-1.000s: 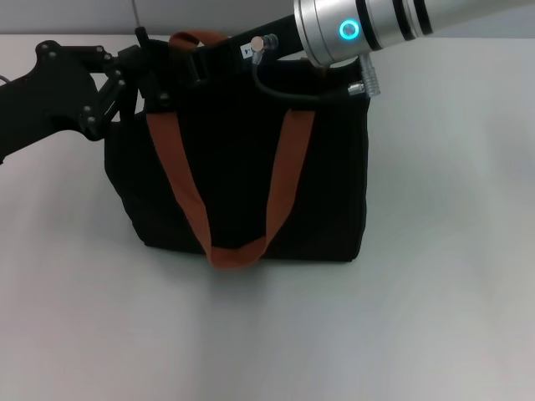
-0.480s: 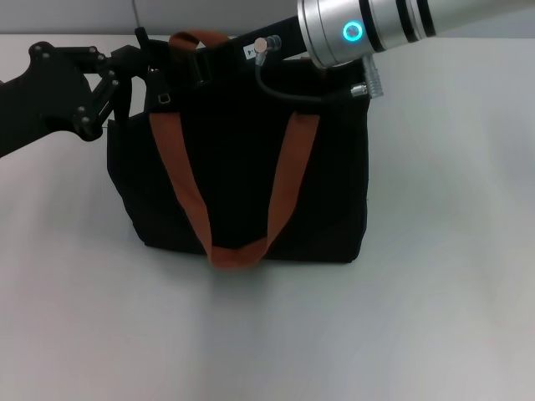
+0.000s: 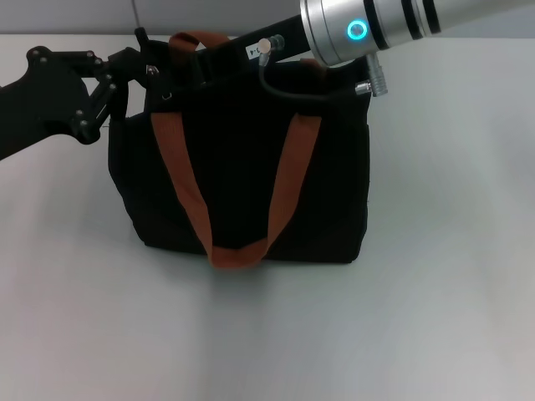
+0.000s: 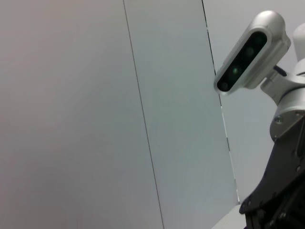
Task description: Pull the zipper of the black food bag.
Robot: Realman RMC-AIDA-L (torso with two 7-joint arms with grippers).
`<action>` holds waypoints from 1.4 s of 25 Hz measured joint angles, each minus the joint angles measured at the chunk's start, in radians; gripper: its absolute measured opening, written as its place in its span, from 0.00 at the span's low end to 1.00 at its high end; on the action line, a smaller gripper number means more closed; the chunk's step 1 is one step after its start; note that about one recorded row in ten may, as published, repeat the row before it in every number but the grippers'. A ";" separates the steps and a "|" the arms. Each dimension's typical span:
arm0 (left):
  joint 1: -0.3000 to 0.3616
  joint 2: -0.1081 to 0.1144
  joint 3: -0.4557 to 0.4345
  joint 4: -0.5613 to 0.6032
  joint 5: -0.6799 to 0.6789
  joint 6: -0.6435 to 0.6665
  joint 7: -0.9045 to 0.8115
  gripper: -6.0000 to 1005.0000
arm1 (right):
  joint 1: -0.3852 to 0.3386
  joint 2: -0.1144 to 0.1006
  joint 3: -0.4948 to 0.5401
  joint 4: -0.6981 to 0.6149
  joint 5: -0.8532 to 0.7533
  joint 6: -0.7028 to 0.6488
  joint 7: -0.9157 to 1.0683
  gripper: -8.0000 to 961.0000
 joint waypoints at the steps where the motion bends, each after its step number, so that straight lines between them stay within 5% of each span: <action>1: 0.002 0.000 0.001 0.000 0.000 -0.001 0.001 0.10 | -0.001 0.000 0.000 -0.004 -0.002 -0.001 0.000 0.03; 17: 0.006 0.010 -0.004 -0.005 -0.004 -0.012 0.009 0.11 | -0.012 -0.003 0.000 -0.038 -0.066 -0.007 0.027 0.01; 35: 0.003 0.011 -0.028 -0.007 -0.007 -0.021 0.012 0.13 | -0.085 -0.003 -0.001 -0.232 -0.274 -0.024 0.230 0.03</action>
